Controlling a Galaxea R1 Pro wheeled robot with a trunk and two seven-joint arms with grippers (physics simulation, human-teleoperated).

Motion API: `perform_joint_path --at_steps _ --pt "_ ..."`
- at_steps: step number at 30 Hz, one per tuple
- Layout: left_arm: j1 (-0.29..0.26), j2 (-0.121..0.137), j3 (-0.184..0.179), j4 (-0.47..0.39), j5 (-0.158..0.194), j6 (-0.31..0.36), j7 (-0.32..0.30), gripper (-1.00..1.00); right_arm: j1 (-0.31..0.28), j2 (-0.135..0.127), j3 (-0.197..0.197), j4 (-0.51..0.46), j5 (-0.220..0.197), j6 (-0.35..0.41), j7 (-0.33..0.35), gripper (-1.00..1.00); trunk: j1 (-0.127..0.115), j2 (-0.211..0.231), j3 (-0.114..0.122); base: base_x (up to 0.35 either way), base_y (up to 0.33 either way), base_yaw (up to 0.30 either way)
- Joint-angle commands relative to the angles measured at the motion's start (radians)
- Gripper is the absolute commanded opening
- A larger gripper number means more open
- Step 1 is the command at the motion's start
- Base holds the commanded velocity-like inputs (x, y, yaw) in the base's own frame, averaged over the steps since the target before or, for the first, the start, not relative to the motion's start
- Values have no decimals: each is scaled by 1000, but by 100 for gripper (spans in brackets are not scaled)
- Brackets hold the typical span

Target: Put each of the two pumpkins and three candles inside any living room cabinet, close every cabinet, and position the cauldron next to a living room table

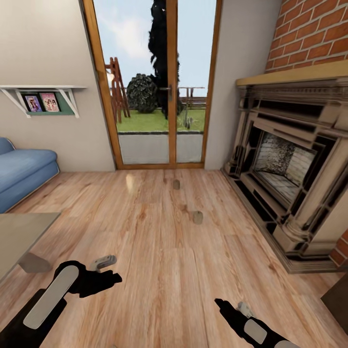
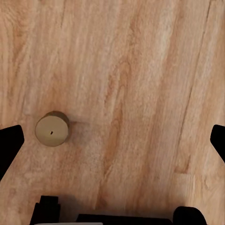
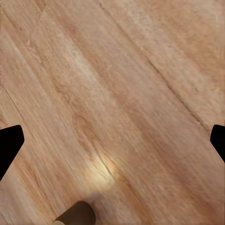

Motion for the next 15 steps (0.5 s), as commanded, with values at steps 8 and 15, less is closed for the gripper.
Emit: perform_joint_path --at_steps 8,15 --pt "-1 -1 0 -1 10 0 11 100 -1 0 8 0 -10 3 2 100 0 0 -1 55 55 0" --pt "-1 -1 0 -1 9 -1 13 100 -1 0 8 0 -10 3 2 100 0 0 -1 22 19 0"
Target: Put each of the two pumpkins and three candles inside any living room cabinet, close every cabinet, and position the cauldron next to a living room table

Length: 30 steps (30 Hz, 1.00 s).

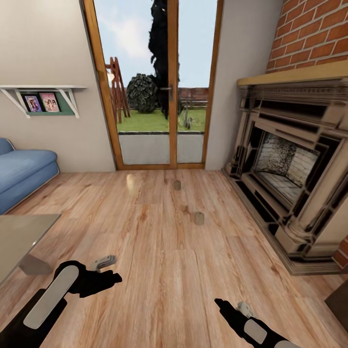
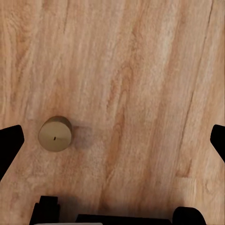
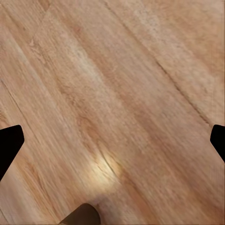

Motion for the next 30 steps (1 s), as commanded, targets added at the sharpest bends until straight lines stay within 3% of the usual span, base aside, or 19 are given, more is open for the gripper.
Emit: perform_joint_path --at_steps 1,9,23,26,30 --pt "-1 1 -2 -1 10 0 10 100 -1 -1 8 0 -10 3 2 100 0 0 -1 88 24 0" --pt "-1 3 -1 -1 9 0 12 100 -1 -1 8 0 -11 2 2 100 0 0 -1 18 5 0" --pt "-1 -2 18 0 9 0 15 100 -1 -2 9 -1 -10 3 13 100 54 -98 -45 0 0 0" --pt "-1 -4 19 5 -6 0 15 100 -1 -2 10 -1 -8 3 26 100 65 -119 -54 0 0 0" --pt "-1 -10 20 15 -59 -1 14 100 -1 -1 42 0 36 4 17 100 81 -147 -67 0 0 0"
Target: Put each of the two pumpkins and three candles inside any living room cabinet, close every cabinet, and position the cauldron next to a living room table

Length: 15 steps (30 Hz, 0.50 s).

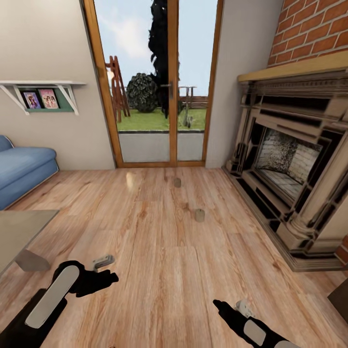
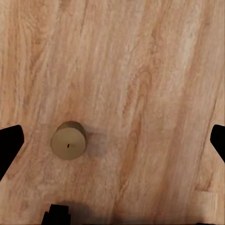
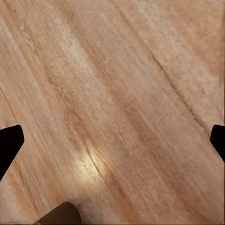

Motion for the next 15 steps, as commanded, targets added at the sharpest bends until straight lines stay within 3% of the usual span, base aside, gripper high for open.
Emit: perform_joint_path --at_steps 1,7,9,10,13,15 --pt "-1 -6 -2 3 -7 -2 10 100 -1 0 15 0 1 -1 1 100 4 -8 -4 0 0 0" --pt "-7 -55 -3 88 -111 -27 3 100 -1 -2 43 -5 28 -41 4 100 27 -50 -23 0 0 0" --pt "-9 -66 -3 116 -154 -40 -2 100 -1 0 90 -9 41 -46 -17 100 34 -64 -29 0 0 0" --pt "-10 -70 -3 126 -172 -46 -4 100 -1 1 138 -19 58 -43 -65 100 38 -71 -32 0 0 0" --pt "-10 -72 -3 132 -184 -52 -6 100 -2 3 185 -94 72 -28 -188 100 50 -92 -42 0 0 0" --pt "-10 -73 -3 134 -187 -56 -7 100 -3 3 197 -176 75 -4 -275 100 57 -106 -48 0 0 0"
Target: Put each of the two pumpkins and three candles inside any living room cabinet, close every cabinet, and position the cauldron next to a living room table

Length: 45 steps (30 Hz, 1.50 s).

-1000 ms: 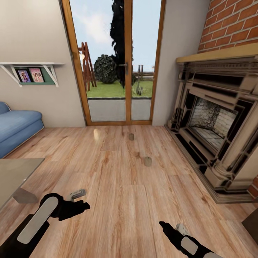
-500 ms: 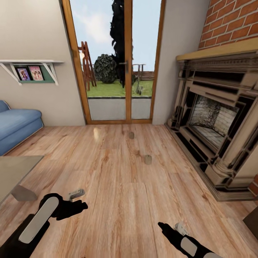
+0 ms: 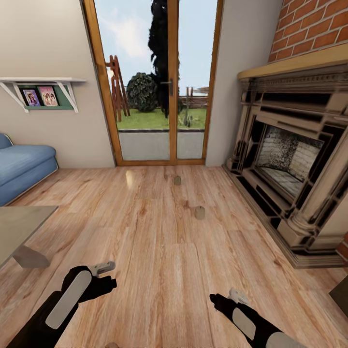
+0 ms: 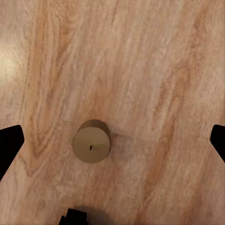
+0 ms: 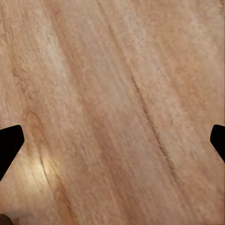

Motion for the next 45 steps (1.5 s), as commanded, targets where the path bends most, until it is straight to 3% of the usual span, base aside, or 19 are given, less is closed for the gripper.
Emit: perform_joint_path --at_steps 1,2,5,9,16,23,27,31,34,38,45 --pt "-1 1 -2 -1 8 -3 10 100 0 -1 12 -71 -5 31 -71 100 4 -8 -4 0 0 0" --pt "-1 1 -2 -1 8 -4 10 100 0 -1 13 -105 -5 47 -103 100 8 -15 -7 0 0 0" --pt "-1 4 -1 -3 7 -9 10 100 -5 -1 18 -282 -3 134 -283 100 19 -36 -17 0 0 0" --pt "-1 9 1 -4 6 -10 10 100 -22 -1 20 -353 -1 170 -367 100 34 -64 -29 0 0 0" --pt "-1 11 17 -5 5 -10 10 100 -61 0 21 -457 -1 192 -388 100 61 -113 -51 0 0 0" --pt "-1 12 20 -5 5 -10 10 100 -63 -4 25 -564 0 212 -394 100 88 -162 -73 0 0 0" --pt "-1 11 26 -5 6 -10 10 100 -63 -5 25 -712 2 251 -400 100 103 -190 -86 0 0 0" --pt "-1 11 28 -5 6 -10 10 100 -59 -6 22 -960 -3 351 -419 100 119 -218 -98 0 0 0" --pt "-1 11 28 -5 6 -10 10 100 -56 -10 18 -1127 -12 402 -484 100 130 -239 -108 0 0 0" --pt "-1 10 28 -5 6 -10 10 100 -54 -11 19 -1189 -13 419 -540 100 146 -267 -120 0 0 0" --pt "-1 11 28 -5 6 -10 10 100 -53 -12 19 -1198 -13 414 -550 100 152 -275 -147 0 0 0"
